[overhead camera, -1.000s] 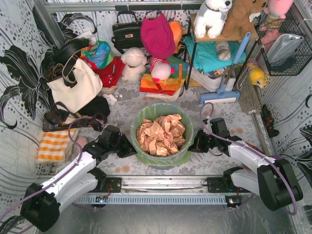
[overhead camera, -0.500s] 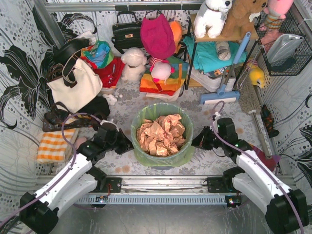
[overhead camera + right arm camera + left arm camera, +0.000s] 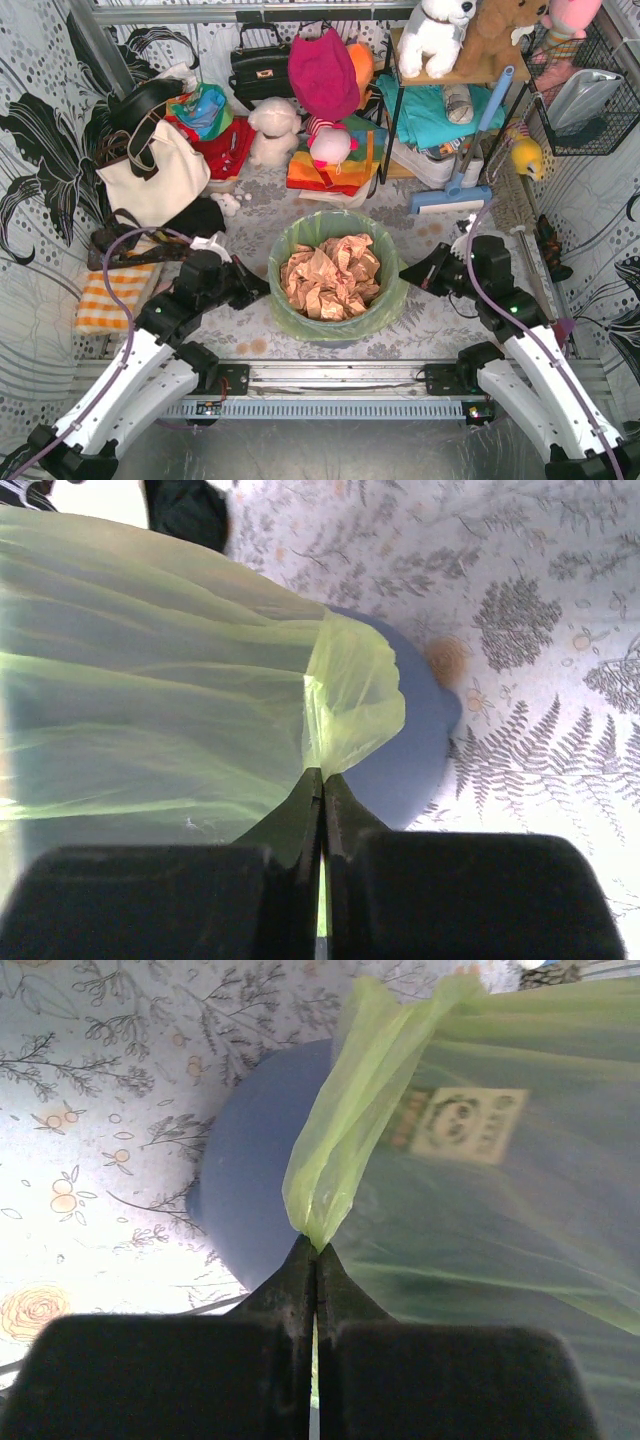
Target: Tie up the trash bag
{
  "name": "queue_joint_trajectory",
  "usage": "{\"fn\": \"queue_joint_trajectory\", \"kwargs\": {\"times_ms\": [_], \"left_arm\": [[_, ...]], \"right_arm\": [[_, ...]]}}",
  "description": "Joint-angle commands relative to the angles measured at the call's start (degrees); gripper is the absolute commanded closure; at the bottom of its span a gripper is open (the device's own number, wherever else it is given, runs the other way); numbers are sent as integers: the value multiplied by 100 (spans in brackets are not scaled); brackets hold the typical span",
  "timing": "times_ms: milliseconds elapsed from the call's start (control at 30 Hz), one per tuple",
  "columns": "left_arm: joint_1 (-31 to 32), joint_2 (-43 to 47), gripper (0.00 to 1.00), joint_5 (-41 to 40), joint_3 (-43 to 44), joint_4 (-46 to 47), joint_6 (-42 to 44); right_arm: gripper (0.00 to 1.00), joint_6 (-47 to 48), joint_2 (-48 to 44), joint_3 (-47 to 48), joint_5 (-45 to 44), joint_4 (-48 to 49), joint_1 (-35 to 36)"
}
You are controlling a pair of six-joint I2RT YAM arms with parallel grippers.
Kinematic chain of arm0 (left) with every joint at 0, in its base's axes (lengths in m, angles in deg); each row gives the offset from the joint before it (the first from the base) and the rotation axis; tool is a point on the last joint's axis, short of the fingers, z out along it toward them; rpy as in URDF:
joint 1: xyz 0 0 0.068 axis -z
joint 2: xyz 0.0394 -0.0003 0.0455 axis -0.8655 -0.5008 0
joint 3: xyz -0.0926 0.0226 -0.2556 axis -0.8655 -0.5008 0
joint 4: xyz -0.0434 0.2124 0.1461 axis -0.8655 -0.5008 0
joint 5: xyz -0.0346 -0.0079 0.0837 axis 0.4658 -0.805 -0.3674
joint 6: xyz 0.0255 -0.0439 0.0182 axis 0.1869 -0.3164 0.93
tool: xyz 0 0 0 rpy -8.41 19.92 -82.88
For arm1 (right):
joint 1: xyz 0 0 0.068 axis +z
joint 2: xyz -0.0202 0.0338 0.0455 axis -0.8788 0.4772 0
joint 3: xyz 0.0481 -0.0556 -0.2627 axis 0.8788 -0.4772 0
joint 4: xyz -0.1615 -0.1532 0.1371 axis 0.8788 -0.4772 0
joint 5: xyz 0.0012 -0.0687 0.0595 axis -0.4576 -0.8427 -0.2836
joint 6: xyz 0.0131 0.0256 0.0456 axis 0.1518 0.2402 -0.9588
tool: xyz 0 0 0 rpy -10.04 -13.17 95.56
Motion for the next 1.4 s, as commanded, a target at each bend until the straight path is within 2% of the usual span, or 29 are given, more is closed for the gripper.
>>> {"fn": "queue_joint_trajectory", "kwargs": {"times_ms": [0, 400, 533, 733, 900, 1167, 1367], "left_arm": [[43, 54, 100, -127, 527, -143, 14], [43, 106, 100, -192, 805, -140, 66], [43, 99, 100, -146, 923, -119, 115], [43, 124, 100, -354, 1465, -455, 349], [43, 187, 100, -295, 1619, 1, 528], [43, 398, 100, -216, 1606, 459, 464], [42, 480, 100, -260, 1786, 598, 619]], "right_arm": [[100, 51, -163, 592, -172, -364, 30], [100, -33, -832, 830, -567, -1139, 29], [100, -134, -1029, 817, -381, -704, 30], [100, -362, -1296, 634, 166, 746, 30], [100, -471, -1244, 536, 596, 1814, 30], [100, -405, -1031, 659, 819, 2332, 29], [100, -21, -804, 1043, 1135, 2128, 30]]}}
